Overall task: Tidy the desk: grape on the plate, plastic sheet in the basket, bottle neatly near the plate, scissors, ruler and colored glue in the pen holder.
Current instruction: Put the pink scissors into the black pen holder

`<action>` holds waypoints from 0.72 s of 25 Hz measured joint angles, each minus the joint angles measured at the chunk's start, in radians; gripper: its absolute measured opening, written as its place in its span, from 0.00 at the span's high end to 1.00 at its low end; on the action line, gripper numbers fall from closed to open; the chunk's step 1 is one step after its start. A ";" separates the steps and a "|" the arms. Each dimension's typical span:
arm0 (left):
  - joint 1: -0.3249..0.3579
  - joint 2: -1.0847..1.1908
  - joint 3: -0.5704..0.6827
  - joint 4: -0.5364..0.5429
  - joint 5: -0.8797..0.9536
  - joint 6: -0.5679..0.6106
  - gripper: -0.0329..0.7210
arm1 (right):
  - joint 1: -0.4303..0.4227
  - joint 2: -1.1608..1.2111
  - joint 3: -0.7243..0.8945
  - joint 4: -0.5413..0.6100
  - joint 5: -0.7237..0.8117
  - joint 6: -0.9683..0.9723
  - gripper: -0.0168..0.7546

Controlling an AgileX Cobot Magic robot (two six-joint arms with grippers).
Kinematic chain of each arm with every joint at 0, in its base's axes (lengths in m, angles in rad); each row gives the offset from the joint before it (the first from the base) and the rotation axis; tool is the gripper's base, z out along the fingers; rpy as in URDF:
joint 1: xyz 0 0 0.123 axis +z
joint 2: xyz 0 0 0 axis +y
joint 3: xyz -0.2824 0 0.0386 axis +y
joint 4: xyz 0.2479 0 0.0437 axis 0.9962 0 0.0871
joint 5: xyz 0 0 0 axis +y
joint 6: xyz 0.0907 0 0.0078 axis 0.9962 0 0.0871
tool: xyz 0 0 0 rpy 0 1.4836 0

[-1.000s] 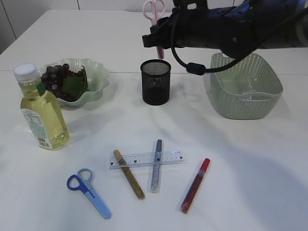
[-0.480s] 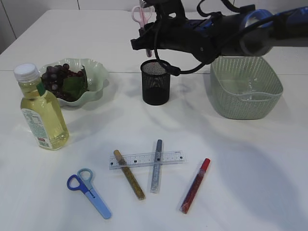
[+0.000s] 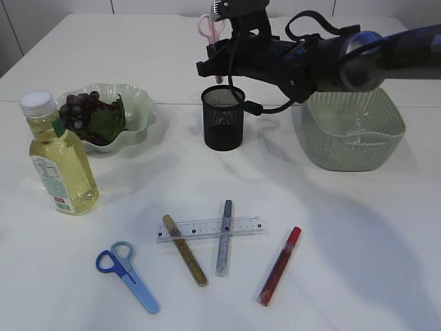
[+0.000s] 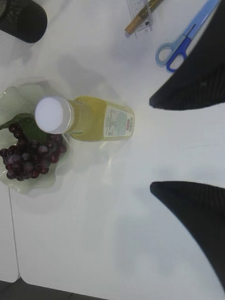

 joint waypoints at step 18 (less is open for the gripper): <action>0.000 0.000 0.000 0.000 -0.006 0.000 0.48 | -0.003 0.064 0.000 -0.006 -0.022 -0.031 0.72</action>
